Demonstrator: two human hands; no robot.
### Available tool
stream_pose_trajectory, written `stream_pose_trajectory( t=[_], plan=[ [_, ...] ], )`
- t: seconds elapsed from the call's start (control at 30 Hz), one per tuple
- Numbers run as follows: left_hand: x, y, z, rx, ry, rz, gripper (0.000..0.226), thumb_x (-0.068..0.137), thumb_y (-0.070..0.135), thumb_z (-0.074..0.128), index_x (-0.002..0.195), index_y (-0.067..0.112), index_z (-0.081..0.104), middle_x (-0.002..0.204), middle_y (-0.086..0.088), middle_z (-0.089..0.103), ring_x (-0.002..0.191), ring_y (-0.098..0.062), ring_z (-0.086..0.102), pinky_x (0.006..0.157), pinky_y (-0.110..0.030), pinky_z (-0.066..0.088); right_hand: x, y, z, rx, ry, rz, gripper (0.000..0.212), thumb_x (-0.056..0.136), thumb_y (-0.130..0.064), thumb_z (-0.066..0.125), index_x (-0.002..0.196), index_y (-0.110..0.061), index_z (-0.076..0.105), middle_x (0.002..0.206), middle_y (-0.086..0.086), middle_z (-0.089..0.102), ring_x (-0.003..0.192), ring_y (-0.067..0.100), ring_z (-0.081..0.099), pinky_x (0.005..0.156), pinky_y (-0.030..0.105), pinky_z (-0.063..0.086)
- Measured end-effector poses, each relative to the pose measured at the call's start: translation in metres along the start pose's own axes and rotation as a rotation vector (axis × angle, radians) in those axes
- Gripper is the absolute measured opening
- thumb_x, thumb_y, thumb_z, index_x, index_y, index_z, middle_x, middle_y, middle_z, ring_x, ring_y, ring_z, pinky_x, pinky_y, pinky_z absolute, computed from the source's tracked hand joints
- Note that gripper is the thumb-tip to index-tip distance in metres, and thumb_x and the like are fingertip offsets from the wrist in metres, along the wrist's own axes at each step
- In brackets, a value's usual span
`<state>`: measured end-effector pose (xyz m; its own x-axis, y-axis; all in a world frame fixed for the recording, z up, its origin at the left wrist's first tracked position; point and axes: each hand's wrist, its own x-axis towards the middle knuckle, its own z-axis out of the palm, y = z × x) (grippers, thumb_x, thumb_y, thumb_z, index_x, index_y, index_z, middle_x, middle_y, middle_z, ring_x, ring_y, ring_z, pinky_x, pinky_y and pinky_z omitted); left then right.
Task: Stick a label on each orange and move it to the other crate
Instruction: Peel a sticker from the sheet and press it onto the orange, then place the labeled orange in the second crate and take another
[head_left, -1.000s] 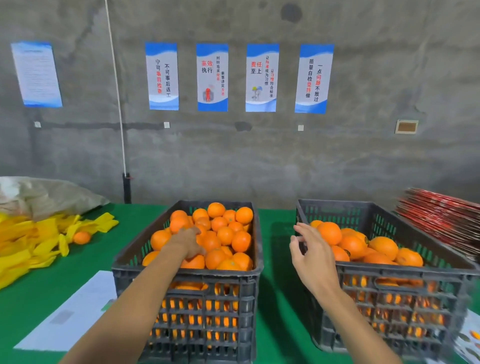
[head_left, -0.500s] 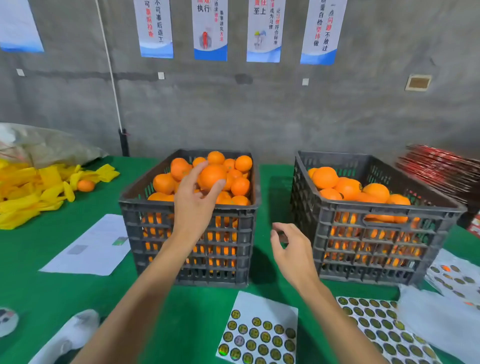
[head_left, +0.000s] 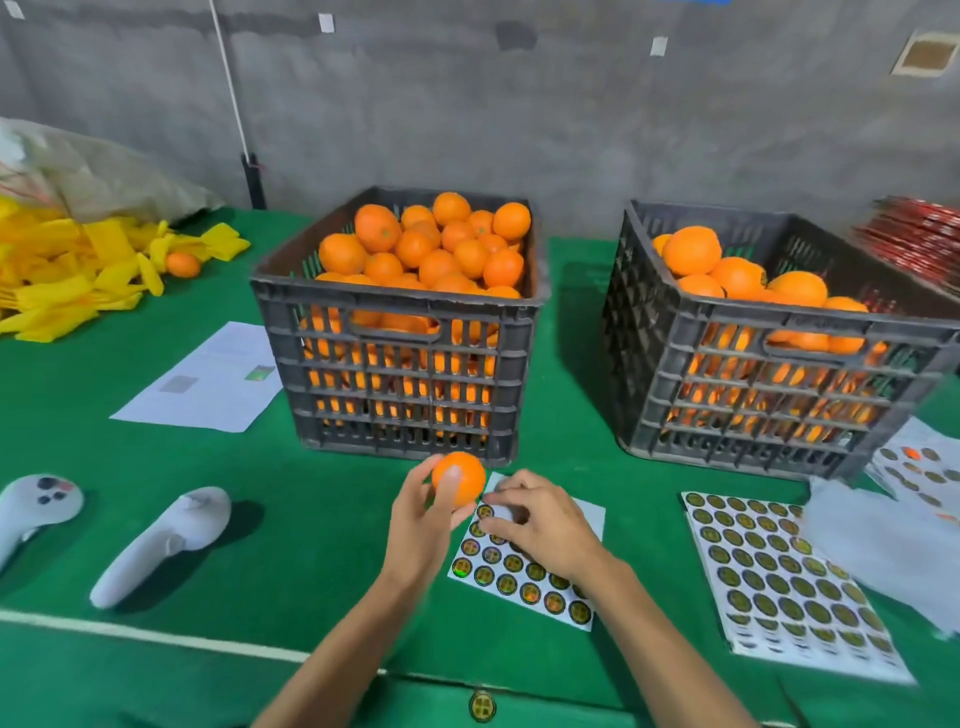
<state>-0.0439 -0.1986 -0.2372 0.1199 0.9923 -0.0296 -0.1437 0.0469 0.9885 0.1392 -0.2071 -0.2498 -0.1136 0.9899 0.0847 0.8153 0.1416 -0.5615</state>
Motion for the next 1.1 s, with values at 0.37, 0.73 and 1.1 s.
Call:
stream_pose_trajectory(
  t=[0.37, 0.73, 1.1],
  plan=[
    [0.003, -0.025, -0.006, -0.007, 0.093, -0.124, 0.039, 0.103, 0.047, 0.055, 0.129, 0.018, 0.054, 0.12, -0.012, 0.07, 0.104, -0.025, 0.074, 0.1, -0.047, 0.057, 0.003, 0.005, 0.011, -0.051, 0.08, -0.02, 0.028, 0.092, -0.054, 0.067, 0.111, -0.035, 0.077, 0.111, -0.02, 0.057, 0.085, -0.002, 0.051, 0.089, 0.033, 0.041],
    [-0.009, -0.021, -0.004, 0.128, -0.003, -0.065, 0.049, 0.1, 0.055, 0.047, 0.14, 0.027, 0.045, 0.13, 0.005, 0.059, 0.098, -0.007, 0.075, 0.077, -0.016, 0.055, 0.013, -0.003, 0.006, 0.393, 0.079, 0.264, 0.01, 0.092, -0.034, 0.073, 0.088, -0.033, 0.082, 0.097, -0.013, 0.067, 0.091, 0.015, 0.062, 0.092, 0.043, 0.052],
    [0.001, 0.0, 0.006, 0.023, 0.013, -0.034, 0.032, 0.101, 0.041, 0.055, 0.123, 0.017, 0.061, 0.123, -0.011, 0.065, 0.1, -0.021, 0.076, 0.078, -0.024, 0.06, 0.005, -0.044, -0.016, 0.543, 0.527, 0.079, 0.009, 0.091, -0.024, 0.076, 0.091, -0.032, 0.079, 0.095, -0.017, 0.07, 0.093, 0.007, 0.067, 0.078, 0.014, 0.05]
  ],
)
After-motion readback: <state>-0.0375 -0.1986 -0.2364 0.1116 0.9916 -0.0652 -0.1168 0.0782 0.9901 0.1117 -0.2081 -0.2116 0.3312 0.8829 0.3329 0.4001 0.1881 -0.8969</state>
